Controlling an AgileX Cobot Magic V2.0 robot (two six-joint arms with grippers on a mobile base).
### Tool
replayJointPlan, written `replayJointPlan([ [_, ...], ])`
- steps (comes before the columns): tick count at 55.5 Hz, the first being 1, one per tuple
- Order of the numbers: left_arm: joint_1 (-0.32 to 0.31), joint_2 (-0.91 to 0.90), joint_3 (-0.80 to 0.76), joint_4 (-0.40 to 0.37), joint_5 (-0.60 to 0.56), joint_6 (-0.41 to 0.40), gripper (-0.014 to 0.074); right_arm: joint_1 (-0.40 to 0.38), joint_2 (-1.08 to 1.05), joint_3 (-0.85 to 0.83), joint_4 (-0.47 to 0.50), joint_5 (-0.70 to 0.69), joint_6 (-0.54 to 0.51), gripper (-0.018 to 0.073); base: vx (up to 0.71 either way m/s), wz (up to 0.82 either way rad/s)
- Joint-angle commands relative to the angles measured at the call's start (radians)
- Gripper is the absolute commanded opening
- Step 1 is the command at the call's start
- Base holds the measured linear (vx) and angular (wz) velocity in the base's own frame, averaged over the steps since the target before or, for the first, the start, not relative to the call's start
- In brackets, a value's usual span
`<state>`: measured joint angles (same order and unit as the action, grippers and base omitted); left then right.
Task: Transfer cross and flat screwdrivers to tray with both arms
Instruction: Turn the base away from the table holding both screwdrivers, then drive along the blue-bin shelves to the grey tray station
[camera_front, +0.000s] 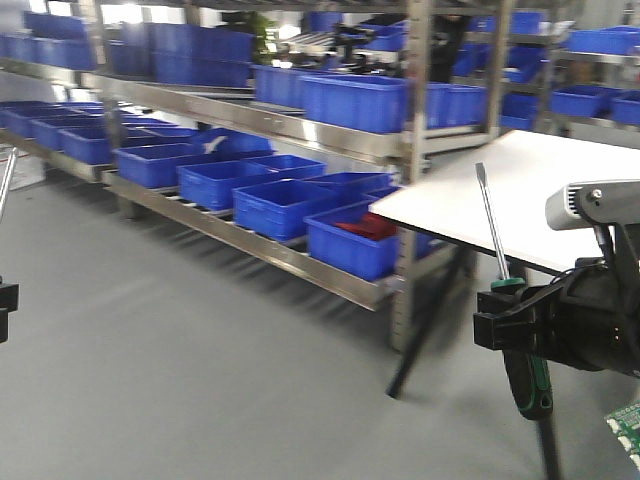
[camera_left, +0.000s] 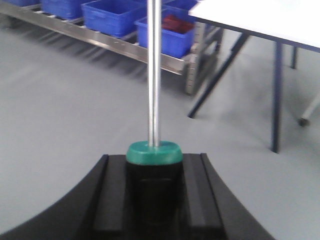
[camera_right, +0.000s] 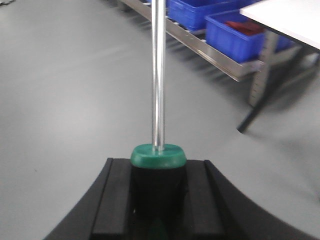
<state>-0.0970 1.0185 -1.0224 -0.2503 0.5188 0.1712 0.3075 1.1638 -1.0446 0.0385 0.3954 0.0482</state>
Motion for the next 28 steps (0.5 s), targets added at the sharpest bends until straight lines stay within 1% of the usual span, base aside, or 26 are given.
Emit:
replayJointPlan([
  [1, -0.005, -0.018, -0.031, -0.018, -0.085, -0.001, -0.0003, -0.001, -0.025, -0.030, -0.006, -0.088, -0.006, -0.0008, 0.57, 0.61],
  [28, -0.005, -0.018, -0.031, -0.018, -0.085, -0.001, -0.0003, -0.001, -0.025, -0.030, -0.006, -0.088, -0.006, -0.0008, 0.57, 0.61],
])
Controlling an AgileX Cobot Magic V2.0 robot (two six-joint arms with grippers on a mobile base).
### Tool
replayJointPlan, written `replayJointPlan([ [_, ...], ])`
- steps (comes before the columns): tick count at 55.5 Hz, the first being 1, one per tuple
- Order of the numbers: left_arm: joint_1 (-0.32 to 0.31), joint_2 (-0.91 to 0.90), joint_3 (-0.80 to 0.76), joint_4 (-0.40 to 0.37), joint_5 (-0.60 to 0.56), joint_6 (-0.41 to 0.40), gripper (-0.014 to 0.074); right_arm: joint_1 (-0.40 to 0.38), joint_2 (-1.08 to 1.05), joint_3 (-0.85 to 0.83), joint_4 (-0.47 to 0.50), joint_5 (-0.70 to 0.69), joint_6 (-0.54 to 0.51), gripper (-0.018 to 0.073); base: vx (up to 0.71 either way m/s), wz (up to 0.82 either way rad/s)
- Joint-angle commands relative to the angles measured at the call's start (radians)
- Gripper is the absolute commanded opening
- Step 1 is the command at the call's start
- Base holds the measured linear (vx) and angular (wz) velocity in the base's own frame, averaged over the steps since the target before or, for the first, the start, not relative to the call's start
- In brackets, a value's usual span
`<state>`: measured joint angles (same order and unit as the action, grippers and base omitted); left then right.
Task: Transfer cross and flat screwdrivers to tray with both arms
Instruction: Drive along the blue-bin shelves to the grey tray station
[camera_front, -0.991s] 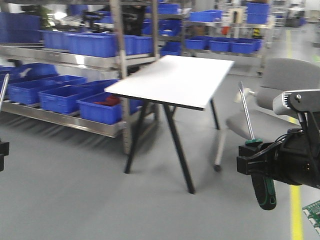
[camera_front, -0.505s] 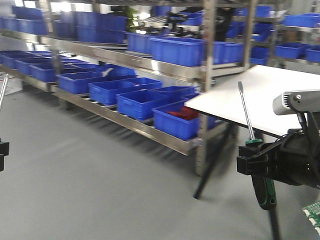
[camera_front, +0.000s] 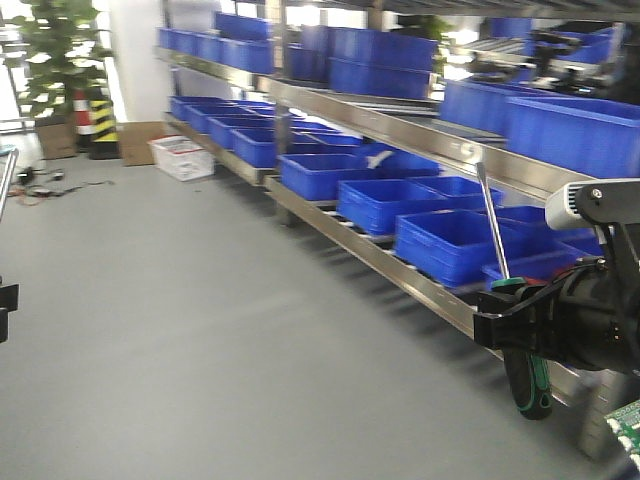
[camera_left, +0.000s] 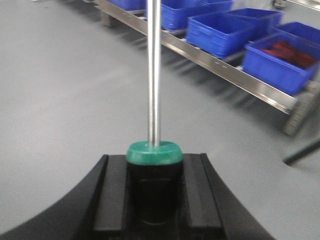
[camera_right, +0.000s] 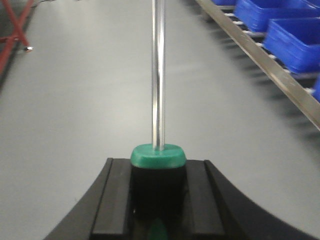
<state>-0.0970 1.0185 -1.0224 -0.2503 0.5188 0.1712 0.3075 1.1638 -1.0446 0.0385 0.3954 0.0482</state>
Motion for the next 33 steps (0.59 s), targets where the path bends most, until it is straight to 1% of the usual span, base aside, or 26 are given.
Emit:
replayJointPlan([
  [1, -0.005, -0.018, -0.031, -0.018, -0.085, -0.001, -0.0003, -0.001, -0.025, -0.030, -0.006, -0.088, -0.006, -0.0008, 0.58, 0.62],
  [20, -0.005, -0.018, -0.031, -0.018, -0.085, -0.001, -0.0003, -0.001, -0.025, -0.030, -0.006, -0.087, -0.006, -0.0008, 0.58, 0.58],
  [33, -0.005, -0.018, -0.031, -0.018, -0.085, -0.001, -0.0003, -0.001, -0.025, -0.030, -0.006, -0.088, -0.006, -0.0008, 0.60, 0.46],
])
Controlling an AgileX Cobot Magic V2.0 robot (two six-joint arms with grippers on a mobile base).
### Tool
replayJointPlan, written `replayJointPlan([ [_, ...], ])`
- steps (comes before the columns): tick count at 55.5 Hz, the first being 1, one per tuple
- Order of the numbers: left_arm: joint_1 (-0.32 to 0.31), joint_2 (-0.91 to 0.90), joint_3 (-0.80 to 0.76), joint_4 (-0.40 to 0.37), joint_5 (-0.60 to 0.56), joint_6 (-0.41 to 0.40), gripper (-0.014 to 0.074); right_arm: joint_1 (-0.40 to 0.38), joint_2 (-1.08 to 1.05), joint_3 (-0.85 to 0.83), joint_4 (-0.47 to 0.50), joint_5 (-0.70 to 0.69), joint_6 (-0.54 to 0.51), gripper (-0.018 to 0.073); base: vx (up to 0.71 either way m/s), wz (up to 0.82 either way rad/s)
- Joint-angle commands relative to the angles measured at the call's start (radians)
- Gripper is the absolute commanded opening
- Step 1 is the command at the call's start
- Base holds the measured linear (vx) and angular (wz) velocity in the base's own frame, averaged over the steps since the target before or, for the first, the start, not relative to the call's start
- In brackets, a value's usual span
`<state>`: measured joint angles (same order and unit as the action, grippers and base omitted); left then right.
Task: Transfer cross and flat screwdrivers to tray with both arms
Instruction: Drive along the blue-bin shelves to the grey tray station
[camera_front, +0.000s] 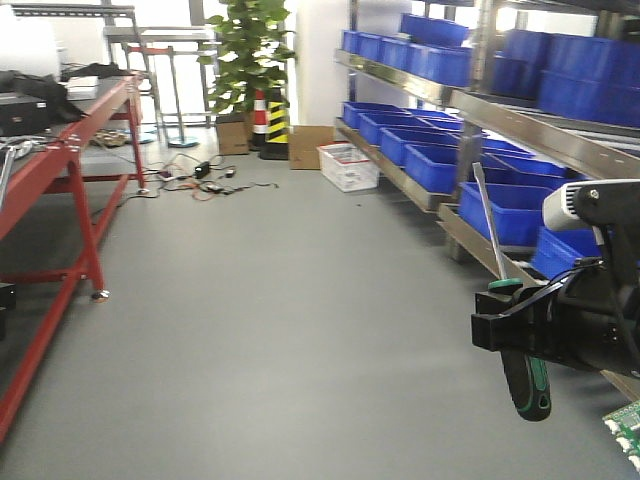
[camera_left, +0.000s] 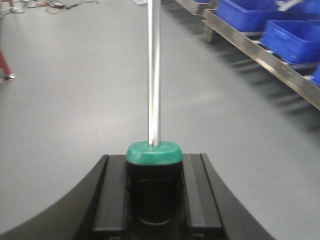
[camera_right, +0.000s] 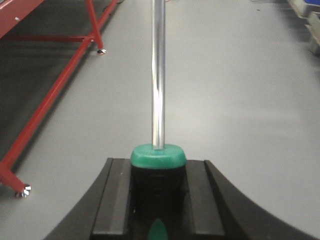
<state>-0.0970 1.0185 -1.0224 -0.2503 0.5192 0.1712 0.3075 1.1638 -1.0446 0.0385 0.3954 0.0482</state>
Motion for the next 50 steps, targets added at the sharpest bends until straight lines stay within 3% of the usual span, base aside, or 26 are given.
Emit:
replayJointPlan([
  [1, -0.005, -0.018, -0.031, -0.018, -0.085, -0.001, -0.0003, -0.001, -0.025, -0.030, -0.006, -0.088, -0.006, -0.0008, 0.60, 0.38],
  [50, -0.005, -0.018, -0.031, -0.018, -0.085, -0.001, -0.0003, -0.001, -0.025, -0.030, -0.005, -0.088, -0.006, -0.0008, 0.60, 0.14],
])
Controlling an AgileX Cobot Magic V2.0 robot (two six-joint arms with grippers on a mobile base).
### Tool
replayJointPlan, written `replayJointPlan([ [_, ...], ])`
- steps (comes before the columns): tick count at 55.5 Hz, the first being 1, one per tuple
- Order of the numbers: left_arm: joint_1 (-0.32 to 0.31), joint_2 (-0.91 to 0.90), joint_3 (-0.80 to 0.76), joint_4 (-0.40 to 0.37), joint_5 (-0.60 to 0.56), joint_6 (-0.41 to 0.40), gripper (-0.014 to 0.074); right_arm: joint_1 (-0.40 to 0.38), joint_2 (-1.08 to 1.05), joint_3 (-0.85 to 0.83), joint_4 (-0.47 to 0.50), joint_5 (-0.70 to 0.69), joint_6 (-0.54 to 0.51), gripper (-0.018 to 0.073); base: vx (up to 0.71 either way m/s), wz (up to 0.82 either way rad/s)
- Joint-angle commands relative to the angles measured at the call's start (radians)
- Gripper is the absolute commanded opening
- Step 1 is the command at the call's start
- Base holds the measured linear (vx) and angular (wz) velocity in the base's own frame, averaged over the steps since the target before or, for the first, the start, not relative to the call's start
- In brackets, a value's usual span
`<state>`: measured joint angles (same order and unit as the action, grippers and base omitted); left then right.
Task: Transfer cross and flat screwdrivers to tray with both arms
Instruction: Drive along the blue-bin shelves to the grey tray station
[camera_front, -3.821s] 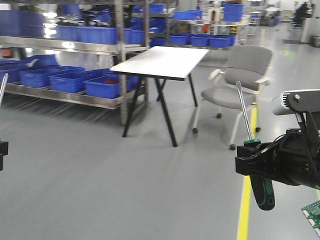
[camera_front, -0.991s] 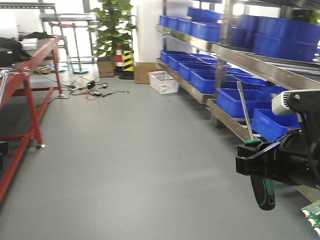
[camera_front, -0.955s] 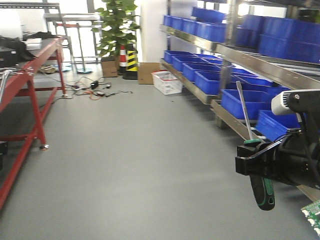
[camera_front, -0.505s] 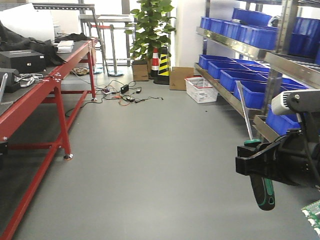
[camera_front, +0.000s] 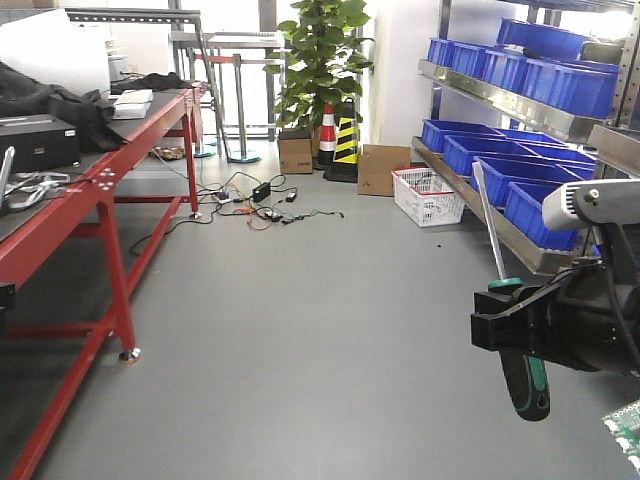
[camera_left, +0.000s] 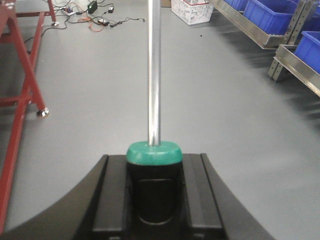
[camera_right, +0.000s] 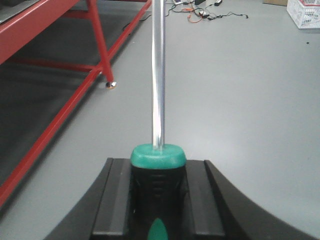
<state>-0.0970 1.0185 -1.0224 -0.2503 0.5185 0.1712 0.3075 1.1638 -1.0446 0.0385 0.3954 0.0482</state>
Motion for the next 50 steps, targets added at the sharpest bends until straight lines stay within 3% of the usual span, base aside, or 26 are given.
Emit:
replayJointPlan([
  [1, -0.005, -0.018, -0.031, -0.018, -0.084, -0.001, -0.0003, -0.001, -0.025, -0.030, -0.005, -0.088, -0.006, -0.0008, 0.57, -0.09],
  [23, -0.005, -0.018, -0.031, -0.018, -0.084, -0.001, -0.0003, -0.001, -0.025, -0.030, -0.005, -0.088, -0.006, -0.0008, 0.52, -0.33],
  [50, -0.005, -0.018, -0.031, -0.018, -0.084, -0.001, -0.0003, -0.001, -0.025, -0.030, -0.005, -0.088, -0.006, -0.0008, 0.47, -0.78],
])
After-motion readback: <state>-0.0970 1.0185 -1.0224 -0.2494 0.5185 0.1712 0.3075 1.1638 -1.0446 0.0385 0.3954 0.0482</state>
